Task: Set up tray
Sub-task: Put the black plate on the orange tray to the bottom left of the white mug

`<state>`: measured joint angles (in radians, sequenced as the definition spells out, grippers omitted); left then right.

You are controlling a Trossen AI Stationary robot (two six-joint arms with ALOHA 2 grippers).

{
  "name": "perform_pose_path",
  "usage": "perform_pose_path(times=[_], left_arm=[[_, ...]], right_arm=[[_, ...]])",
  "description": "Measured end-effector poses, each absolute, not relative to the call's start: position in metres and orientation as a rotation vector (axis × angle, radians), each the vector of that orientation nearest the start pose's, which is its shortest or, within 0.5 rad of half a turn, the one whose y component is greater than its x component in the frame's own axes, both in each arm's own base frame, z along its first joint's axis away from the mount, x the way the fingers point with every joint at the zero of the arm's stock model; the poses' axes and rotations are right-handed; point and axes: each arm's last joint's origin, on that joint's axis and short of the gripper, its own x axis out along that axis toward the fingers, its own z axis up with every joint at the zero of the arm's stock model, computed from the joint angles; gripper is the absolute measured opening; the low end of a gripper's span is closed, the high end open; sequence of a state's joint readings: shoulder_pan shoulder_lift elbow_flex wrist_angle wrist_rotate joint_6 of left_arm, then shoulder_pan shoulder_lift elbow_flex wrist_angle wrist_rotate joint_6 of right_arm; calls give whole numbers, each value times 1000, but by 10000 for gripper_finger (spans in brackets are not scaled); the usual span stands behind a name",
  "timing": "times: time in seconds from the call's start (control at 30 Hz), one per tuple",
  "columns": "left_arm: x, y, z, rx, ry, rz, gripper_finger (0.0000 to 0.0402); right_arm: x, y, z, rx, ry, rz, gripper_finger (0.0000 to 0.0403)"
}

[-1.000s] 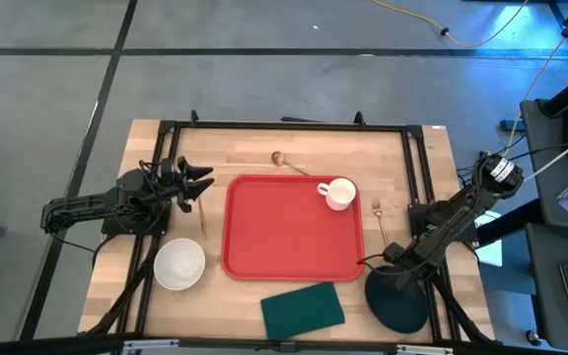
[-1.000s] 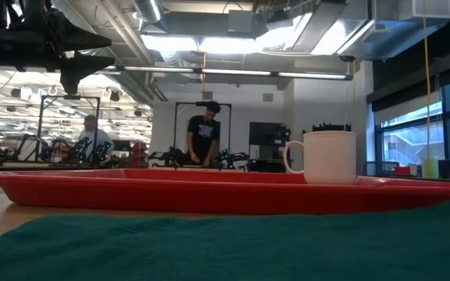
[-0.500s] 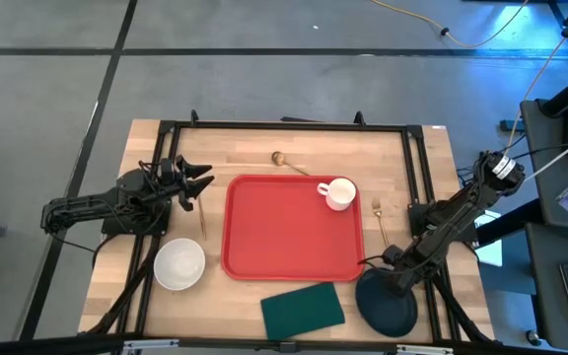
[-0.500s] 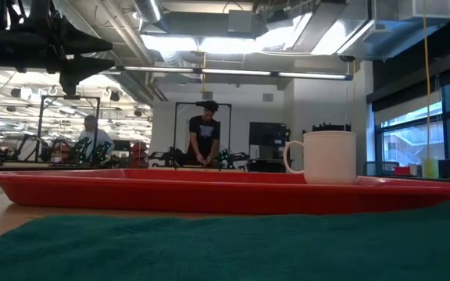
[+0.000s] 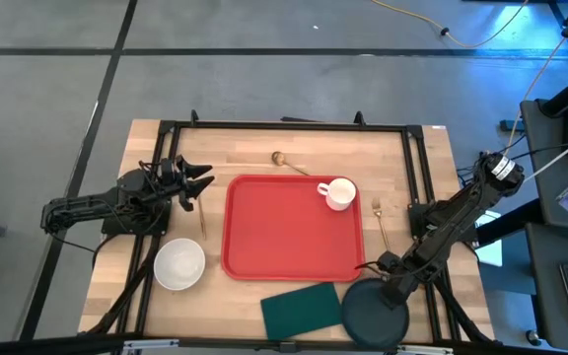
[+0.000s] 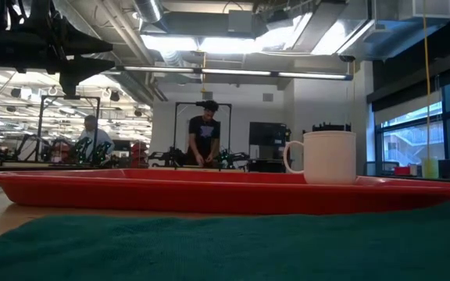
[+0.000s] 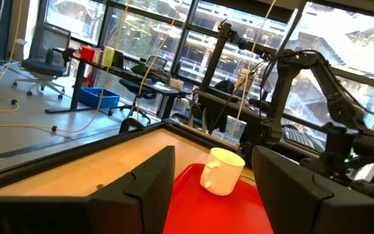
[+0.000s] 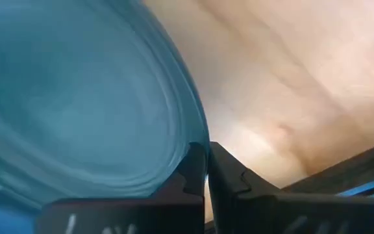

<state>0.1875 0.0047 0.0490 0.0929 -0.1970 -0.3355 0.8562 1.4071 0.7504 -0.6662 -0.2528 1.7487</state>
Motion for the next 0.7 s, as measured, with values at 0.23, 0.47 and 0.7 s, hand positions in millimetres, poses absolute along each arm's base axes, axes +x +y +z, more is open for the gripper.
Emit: perform_pose_path(times=[0.23,0.47,0.7], left_arm=[[91,23,189,-332,-201,357,198],[91,23,189,-333,-201,356,198],[91,23,189,-343,-201,341,198]], right_arm=[[166,191,205,1004,1449,-418,0],[207,160,251,1068,1226,-560,0],[247,101,297,958,1089,-530,0]])
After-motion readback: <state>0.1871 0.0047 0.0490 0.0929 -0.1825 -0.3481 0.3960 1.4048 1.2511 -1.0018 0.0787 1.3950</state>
